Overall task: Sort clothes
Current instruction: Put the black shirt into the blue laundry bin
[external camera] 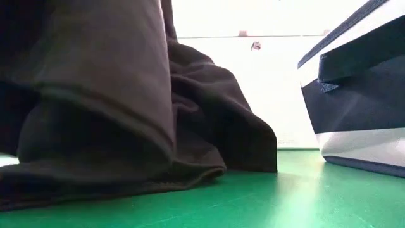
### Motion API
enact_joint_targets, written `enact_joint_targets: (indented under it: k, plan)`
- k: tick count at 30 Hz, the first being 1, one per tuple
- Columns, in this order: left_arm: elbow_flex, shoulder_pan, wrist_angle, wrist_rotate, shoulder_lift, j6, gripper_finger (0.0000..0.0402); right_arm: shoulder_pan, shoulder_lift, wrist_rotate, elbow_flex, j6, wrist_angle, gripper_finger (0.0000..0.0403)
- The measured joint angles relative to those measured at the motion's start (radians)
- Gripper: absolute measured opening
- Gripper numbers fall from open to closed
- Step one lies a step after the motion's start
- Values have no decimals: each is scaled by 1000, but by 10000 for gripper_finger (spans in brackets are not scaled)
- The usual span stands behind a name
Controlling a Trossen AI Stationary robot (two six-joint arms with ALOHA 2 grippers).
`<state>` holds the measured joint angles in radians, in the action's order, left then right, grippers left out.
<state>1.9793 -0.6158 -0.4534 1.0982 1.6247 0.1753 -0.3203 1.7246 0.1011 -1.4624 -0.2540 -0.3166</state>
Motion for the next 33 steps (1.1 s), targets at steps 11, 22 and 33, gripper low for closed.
enact_joint_targets:
  k: [11, 22, 33]
  plan:
    - [181, -10, -906, -78, 4, -676, 238, -19, -77, 1, 1, 57, 197, 15]
    - [52, -46, -967, -216, 1, -687, 245, -43, -206, -4, 1, 74, 293, 14]
    - [-313, -145, -493, -33, -4, -676, 245, -45, -290, 82, 1, 10, 253, 13]
